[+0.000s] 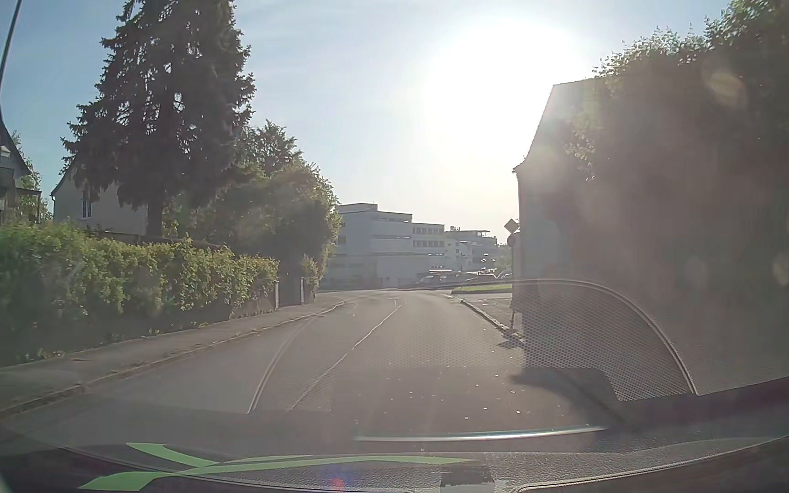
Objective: Follow the waypoints while adhering to traffic rules and regulations
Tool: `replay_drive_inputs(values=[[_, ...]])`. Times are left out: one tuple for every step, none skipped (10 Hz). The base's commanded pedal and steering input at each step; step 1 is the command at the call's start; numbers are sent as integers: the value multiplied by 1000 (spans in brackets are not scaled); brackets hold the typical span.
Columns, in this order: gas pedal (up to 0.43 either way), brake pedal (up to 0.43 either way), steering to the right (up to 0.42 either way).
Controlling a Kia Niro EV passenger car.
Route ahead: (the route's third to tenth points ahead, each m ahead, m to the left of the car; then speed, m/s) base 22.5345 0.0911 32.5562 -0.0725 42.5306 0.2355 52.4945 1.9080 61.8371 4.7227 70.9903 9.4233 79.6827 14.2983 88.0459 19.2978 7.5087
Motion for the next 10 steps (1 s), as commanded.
replay_drive_inputs(values=[[20, 0, -4], [20, 0, -4], [20, 0, -2], [20, 0, -1], [20, 0, -1], [20, 0, 0], [20, 0, 0], [20, 0, 0], [20, 0, 0], [20, 0, 0]])
